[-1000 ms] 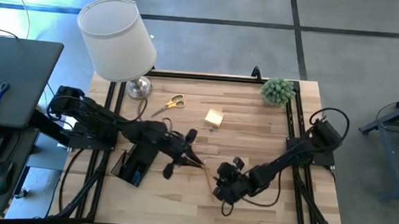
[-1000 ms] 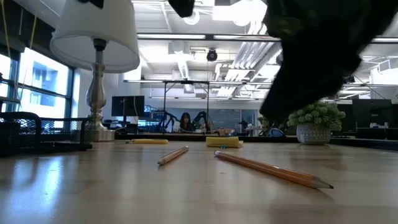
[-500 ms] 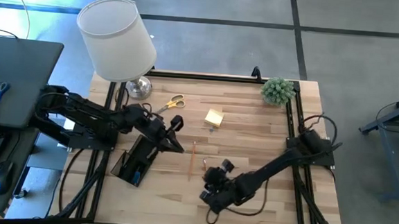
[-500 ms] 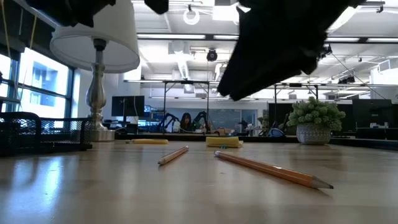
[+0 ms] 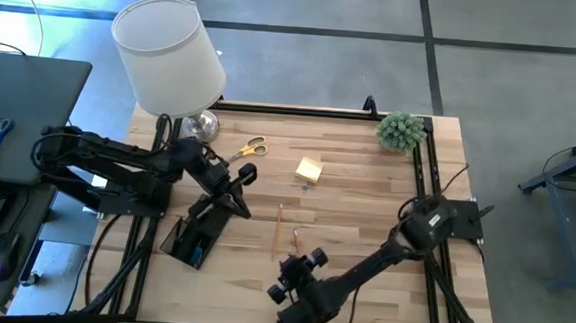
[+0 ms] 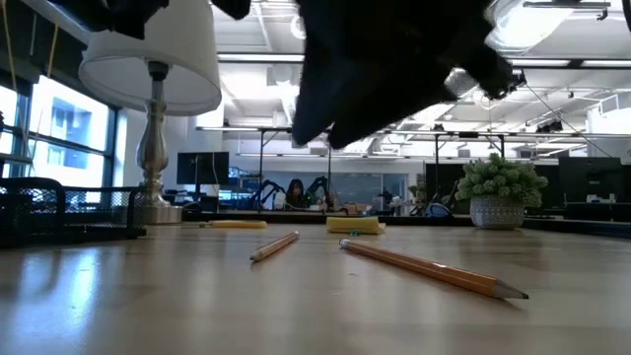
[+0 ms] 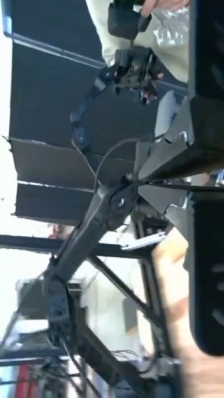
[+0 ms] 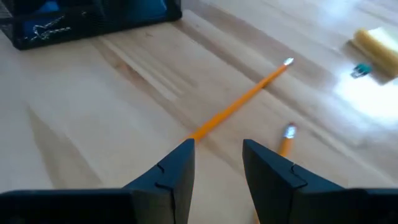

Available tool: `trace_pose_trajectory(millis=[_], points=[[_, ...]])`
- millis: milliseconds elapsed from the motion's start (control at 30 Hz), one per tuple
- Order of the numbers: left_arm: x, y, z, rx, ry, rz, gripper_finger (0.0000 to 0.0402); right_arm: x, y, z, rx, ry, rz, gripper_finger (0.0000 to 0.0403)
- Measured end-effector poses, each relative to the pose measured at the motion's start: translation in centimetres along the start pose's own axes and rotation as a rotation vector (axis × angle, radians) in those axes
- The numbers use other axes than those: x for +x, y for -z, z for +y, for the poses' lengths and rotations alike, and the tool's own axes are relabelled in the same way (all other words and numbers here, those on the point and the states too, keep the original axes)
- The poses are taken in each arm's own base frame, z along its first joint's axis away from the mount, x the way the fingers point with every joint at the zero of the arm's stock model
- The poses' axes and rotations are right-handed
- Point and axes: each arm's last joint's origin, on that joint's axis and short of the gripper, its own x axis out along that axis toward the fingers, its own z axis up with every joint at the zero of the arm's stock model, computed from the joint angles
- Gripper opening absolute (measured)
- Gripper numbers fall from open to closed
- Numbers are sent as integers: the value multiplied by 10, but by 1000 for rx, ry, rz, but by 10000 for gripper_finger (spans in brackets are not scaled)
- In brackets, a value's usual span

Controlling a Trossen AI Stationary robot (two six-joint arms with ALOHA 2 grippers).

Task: Pick and place office supplies into organizer
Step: Put the right yellow pencil into the black desk organizer

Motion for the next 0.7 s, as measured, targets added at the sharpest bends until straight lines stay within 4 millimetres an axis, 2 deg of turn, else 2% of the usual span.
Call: trace_pose_trajectory(millis=[133, 233, 433, 700], points=[[-1, 6, 0, -19, 53, 57, 12, 22, 23, 19, 12, -10, 21, 129], [2, 16, -5, -17, 81, 114, 12, 30, 32, 26, 17, 10, 21, 129], [5, 32, -16, 33, 115, 139, 12, 16, 22, 27, 9, 47, -17, 129], [10, 39, -25, 102, 86, 149, 12, 5, 28, 7, -43, 186, 2, 129]])
